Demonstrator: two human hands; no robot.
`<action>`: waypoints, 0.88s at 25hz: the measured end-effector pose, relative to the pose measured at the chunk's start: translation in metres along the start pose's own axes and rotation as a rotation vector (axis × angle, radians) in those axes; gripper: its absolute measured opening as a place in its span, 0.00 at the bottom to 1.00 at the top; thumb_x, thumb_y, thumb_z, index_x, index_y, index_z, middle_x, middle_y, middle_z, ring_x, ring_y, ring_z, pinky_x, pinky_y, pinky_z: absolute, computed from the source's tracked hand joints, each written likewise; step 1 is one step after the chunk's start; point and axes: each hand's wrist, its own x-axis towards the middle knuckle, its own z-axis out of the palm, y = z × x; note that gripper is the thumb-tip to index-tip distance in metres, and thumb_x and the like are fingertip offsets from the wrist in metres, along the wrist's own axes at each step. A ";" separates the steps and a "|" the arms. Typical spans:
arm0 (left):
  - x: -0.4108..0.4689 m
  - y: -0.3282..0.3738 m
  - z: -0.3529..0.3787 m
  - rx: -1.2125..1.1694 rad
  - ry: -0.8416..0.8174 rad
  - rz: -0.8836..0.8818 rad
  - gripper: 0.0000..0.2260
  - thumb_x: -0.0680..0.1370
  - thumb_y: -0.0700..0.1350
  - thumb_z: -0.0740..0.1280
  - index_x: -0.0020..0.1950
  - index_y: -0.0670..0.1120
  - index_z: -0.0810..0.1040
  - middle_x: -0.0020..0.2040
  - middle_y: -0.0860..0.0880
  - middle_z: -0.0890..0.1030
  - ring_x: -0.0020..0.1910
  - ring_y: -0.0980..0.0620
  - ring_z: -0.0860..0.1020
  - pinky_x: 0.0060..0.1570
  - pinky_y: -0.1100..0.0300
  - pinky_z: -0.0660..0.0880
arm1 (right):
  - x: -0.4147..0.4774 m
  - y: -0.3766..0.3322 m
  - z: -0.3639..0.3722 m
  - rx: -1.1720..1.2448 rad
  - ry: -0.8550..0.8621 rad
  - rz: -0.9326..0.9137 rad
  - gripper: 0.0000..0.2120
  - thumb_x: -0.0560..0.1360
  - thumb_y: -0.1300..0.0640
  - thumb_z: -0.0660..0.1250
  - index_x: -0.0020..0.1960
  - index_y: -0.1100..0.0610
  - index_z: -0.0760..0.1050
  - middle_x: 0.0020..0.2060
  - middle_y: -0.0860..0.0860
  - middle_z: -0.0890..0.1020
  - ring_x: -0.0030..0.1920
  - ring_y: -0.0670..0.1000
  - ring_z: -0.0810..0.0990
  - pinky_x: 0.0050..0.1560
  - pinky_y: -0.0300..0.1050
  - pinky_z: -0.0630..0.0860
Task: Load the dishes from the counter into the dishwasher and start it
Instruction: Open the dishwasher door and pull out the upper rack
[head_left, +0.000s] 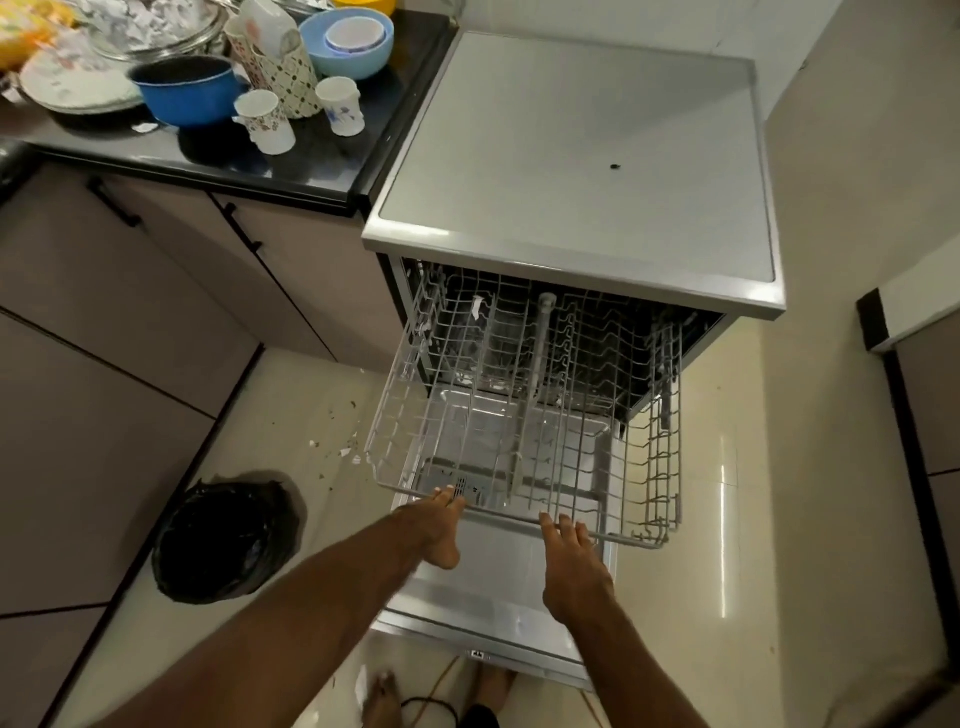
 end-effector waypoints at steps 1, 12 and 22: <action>-0.001 0.002 0.002 0.008 -0.017 -0.010 0.45 0.78 0.48 0.70 0.85 0.47 0.42 0.84 0.44 0.40 0.83 0.43 0.44 0.80 0.43 0.53 | -0.002 -0.001 0.002 0.006 -0.006 -0.003 0.46 0.79 0.68 0.66 0.85 0.52 0.40 0.85 0.55 0.47 0.84 0.60 0.45 0.78 0.56 0.66; -0.007 -0.008 0.012 0.087 -0.026 0.051 0.48 0.77 0.49 0.71 0.84 0.49 0.39 0.84 0.45 0.39 0.83 0.41 0.46 0.79 0.41 0.56 | -0.005 -0.009 0.014 -0.013 0.006 0.041 0.46 0.79 0.66 0.66 0.85 0.53 0.39 0.85 0.55 0.45 0.84 0.59 0.43 0.79 0.53 0.65; -0.009 -0.023 -0.003 0.203 -0.195 0.148 0.44 0.76 0.50 0.71 0.85 0.53 0.46 0.83 0.42 0.58 0.79 0.39 0.63 0.75 0.42 0.66 | -0.014 -0.033 0.025 -0.032 -0.020 0.164 0.34 0.80 0.60 0.68 0.82 0.52 0.58 0.76 0.54 0.69 0.78 0.57 0.64 0.72 0.52 0.74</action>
